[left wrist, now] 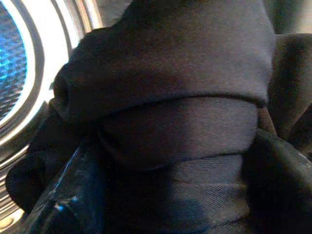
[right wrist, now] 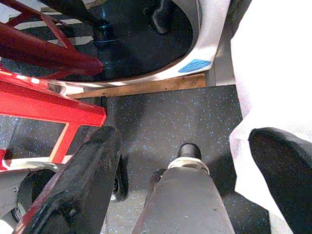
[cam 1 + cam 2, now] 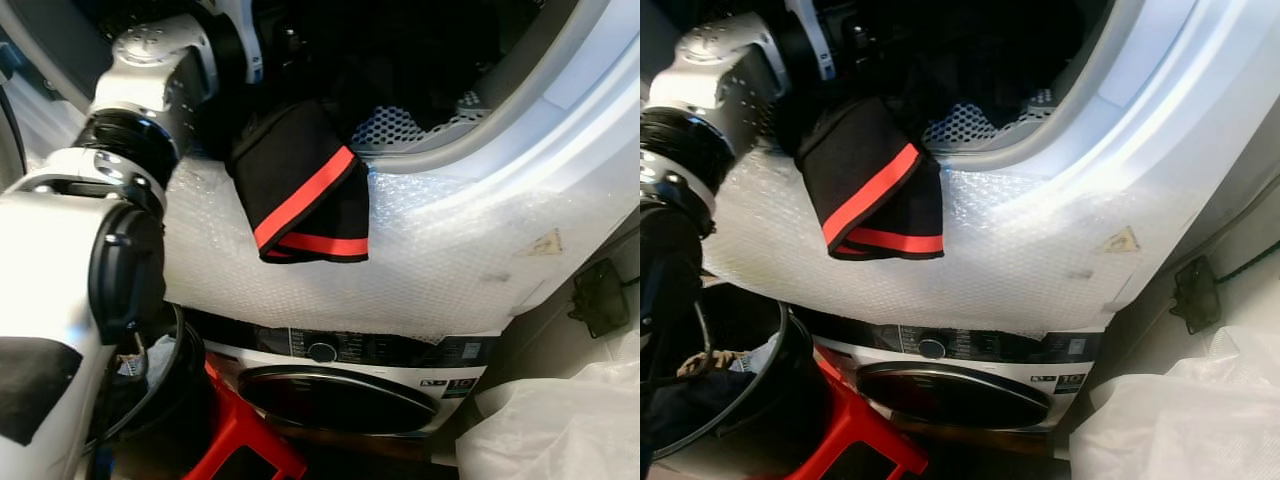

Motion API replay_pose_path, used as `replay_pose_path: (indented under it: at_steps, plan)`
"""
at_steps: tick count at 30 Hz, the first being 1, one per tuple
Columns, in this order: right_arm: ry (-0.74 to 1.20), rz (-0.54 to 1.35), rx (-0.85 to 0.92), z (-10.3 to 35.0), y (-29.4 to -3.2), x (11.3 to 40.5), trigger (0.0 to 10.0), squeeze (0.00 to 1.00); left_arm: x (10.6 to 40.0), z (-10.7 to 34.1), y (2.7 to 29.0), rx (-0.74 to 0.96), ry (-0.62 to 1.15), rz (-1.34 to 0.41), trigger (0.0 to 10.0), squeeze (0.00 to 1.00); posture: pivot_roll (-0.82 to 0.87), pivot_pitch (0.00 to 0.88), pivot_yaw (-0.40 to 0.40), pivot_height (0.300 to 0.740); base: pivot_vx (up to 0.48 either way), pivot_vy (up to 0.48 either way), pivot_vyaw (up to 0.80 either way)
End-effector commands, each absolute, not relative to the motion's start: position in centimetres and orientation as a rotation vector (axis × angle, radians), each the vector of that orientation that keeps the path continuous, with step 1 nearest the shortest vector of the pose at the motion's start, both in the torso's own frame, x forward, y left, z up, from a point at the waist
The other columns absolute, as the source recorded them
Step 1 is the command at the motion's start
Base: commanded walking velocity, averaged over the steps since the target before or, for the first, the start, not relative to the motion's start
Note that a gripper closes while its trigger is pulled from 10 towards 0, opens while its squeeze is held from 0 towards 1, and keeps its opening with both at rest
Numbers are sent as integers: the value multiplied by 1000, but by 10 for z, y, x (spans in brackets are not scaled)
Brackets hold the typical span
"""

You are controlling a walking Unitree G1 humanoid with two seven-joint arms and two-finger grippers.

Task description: Clothes washing

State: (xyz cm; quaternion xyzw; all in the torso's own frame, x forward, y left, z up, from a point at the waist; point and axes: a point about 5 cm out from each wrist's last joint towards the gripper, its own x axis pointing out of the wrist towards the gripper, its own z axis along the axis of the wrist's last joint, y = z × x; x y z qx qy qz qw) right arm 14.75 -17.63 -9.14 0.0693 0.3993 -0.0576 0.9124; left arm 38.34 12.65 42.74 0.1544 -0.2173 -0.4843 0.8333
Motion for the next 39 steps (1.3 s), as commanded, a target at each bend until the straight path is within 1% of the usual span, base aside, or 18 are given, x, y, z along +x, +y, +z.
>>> replay_pose_path:
  at_steps: [1,7,11,13,15,21,25,27,30,31,32,34,36,37,39]
  plan:
    - [1054,-99,200,-113,-153,97,10000,0,379,429,125,392,-426,-1105,10000,1000,-2,187,146,740,0,0,0]
    - [1049,-98,203,-113,-151,101,10000,0,369,442,133,436,-469,-1167,10000,1000,4,171,147,740,0,0,0]
    - [1053,-93,200,-112,-151,103,10000,0,369,452,140,439,-527,-1062,10000,1000,23,163,147,740,0,0,0]
    - [1054,-89,200,-112,-150,105,10000,0,371,454,142,402,-556,-1006,10000,1000,24,157,148,740,0,0,0]
    - [1055,-88,201,-112,-150,105,10000,0,371,454,142,387,-567,-994,10000,1000,24,157,148,740,0,0,0]
    - [1048,-81,203,-111,-147,109,10000,0,372,447,130,349,-571,-1082,10000,1000,19,149,150,740,0,0,0]
    - [1042,-83,203,-111,-148,111,10000,0,370,452,123,306,-612,-1079,10000,1000,21,146,150,740,0,0,0]
    - [1042,-83,199,-111,-149,112,10000,0,371,459,122,288,-656,-1001,10000,1000,24,145,149,740,0,0,0]
    - [1043,-87,189,-111,-150,112,10000,0,372,475,123,198,-741,-795,10000,1000,30,141,149,740,0,0,0]
    - [1043,-88,186,-110,-151,112,10000,0,371,485,126,165,-811,-662,10000,1000,29,140,151,740,0,0,0]
    - [1043,-88,185,-110,-151,113,10000,0,371,488,127,150,-829,-625,10000,1000,29,140,151,740,0,0,0]
    - [1041,-91,185,-110,-151,113,10000,0,371,491,131,72,-852,-564,10000,1000,25,138,153,740,0,0,0]
    - [1037,-95,185,-110,-150,114,10000,0,375,487,131,51,-831,-522,10000,1000,15,138,158,740,0,0,0]
    - [1035,-102,190,-110,-150,114,10000,0,380,476,125,66,-772,-556,10000,1000,12,138,160,740,0,0,0]
    - [1035,-104,192,-110,-149,114,10000,0,385,462,115,147,-700,-619,10000,1000,8,139,162,740,0,0,0]
